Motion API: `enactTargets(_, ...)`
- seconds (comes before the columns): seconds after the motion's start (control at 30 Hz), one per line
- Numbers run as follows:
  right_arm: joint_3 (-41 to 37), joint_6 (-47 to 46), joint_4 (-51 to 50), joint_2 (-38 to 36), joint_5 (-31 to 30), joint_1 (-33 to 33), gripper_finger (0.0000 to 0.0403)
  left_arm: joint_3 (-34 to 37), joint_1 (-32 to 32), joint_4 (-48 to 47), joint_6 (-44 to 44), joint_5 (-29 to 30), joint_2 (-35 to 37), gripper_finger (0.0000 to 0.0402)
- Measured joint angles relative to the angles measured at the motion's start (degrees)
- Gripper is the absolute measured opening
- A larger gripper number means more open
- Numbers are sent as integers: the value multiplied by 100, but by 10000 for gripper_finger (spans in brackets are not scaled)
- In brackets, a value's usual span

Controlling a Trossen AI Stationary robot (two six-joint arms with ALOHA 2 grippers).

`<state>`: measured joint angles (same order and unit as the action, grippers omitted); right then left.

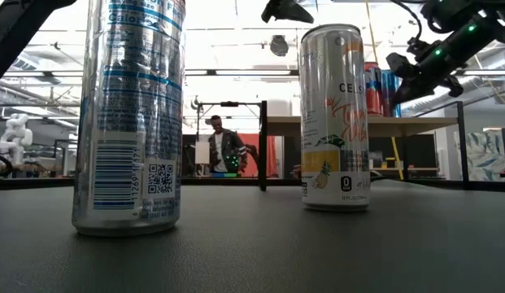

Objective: Place canned beverage on shelf
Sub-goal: Put the middle blue soda can on the shelf

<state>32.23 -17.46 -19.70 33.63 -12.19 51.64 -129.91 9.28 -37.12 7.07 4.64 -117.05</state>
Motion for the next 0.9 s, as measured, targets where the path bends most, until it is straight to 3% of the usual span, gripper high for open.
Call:
enactTargets(0.33,0,99,485,457,-194,1,4,0,0,-10,8,0,0,342)
enactTargets(0.9,0,53,420,311,-120,0,4,0,0,-247,7,13,0,342)
